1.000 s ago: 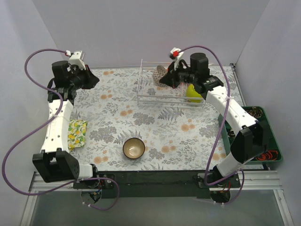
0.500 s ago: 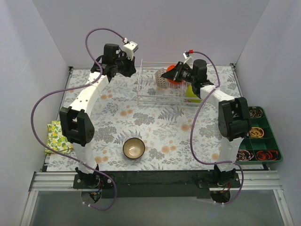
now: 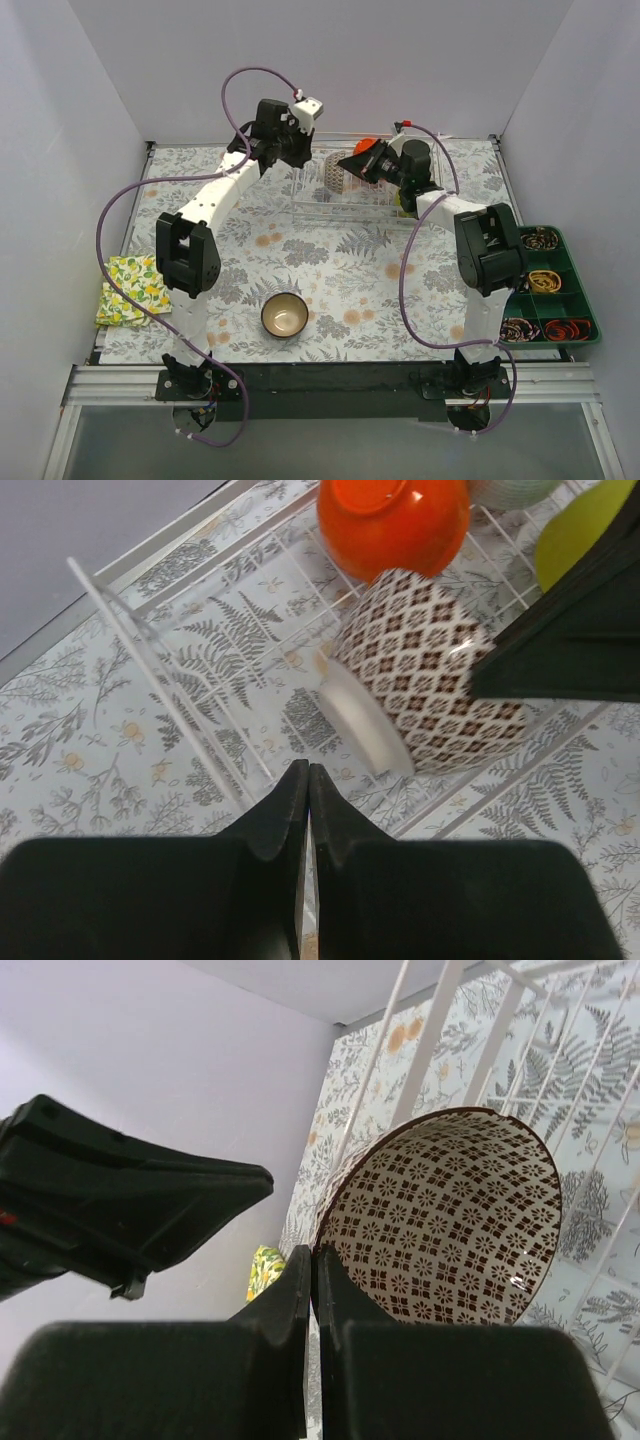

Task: Load the bowls into the dish rack

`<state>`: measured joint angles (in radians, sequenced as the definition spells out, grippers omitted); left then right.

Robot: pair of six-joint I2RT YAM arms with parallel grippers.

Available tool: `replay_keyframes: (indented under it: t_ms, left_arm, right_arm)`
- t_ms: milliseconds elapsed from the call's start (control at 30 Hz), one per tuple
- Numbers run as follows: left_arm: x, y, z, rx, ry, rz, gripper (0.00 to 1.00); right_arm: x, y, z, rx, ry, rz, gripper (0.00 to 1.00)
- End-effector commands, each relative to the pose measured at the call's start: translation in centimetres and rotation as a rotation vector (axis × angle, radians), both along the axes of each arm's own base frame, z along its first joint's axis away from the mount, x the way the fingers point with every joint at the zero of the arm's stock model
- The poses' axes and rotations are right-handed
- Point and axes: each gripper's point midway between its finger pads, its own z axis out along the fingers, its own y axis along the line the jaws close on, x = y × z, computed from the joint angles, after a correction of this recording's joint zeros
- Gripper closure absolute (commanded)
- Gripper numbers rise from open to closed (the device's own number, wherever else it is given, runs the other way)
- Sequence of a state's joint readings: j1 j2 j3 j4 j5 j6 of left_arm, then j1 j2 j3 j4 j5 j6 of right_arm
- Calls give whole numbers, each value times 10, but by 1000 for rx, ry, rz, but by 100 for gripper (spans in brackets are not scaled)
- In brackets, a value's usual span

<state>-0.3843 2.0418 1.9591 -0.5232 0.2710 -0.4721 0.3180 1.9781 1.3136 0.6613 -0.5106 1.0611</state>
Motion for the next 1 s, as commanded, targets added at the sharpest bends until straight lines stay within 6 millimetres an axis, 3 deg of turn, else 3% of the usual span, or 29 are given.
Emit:
replay_keyframes:
  t_ms: [0, 333, 533, 667, 733, 800, 933, 967]
  left_arm:
    - [5, -15, 24, -37, -64, 6, 100]
    - [-3, -30, 12, -40, -43, -19, 100]
    - [-6, -37, 9, -38, -40, -30, 100]
    - [-5, -38, 6, -41, -41, -26, 100]
    - [-5, -40, 4, -45, -39, -25, 100]
    - [-5, -42, 4, -49, -40, -30, 100]
    - [-5, -44, 0, -57, -34, -37, 100]
    - [-6, -45, 1, -61, -34, -38, 100]
  right_arm:
    - [-3, 8, 18, 72, -43, -10, 99]
    - [-1, 18, -17, 52, 7, 7, 99]
    - [-1, 12, -33, 17, 30, -3, 99]
    - [-6, -4, -43, -41, 42, -32, 99]
    - [-8, -18, -65, -90, 127, -80, 99]
    - [-15, -26, -70, -111, 147, -96, 99]
    - [-15, -43, -70, -143, 150, -145, 92]
    - [-16, -45, -70, -157, 150, -149, 84]
